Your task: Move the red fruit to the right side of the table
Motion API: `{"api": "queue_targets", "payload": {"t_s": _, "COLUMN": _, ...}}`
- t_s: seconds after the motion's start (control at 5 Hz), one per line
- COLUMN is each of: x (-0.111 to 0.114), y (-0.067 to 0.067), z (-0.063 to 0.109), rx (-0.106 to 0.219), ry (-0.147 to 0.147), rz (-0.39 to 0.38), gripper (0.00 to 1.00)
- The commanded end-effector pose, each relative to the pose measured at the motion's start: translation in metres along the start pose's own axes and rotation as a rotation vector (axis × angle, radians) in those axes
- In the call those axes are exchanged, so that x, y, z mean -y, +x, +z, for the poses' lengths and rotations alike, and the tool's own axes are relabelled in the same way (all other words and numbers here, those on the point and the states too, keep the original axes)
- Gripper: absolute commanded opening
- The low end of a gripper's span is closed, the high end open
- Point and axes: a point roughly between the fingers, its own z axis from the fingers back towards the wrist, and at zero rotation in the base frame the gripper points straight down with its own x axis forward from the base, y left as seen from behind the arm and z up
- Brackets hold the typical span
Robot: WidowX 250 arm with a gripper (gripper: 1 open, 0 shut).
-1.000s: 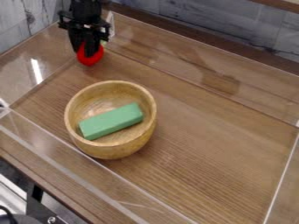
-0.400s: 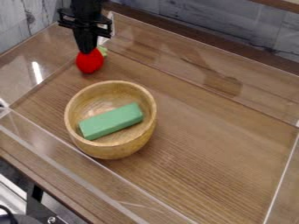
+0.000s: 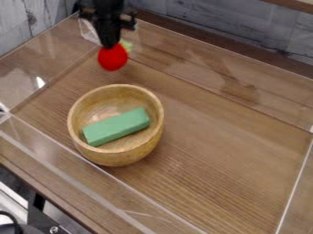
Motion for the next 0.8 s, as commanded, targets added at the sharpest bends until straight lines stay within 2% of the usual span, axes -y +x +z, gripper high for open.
{"api": "queue_targets", "payload": {"t_s": 0.0, "x": 0.036, "y": 0.002, "z": 0.033, "rx": 0.076, "ry": -0.007, "rz": -0.029, "gripper": 0.0}}
{"api": "queue_targets", "payload": {"t_s": 0.2, "x": 0.081, "y": -0.001, "z": 0.035, "rx": 0.079, "ry": -0.033, "rz": -0.071, "gripper": 0.0}}
{"api": "queue_targets", "payload": {"t_s": 0.6, "x": 0.167, "y": -0.027, "z": 0.043, "rx": 0.068, "ry": -0.068, "rz": -0.172, "gripper": 0.0}}
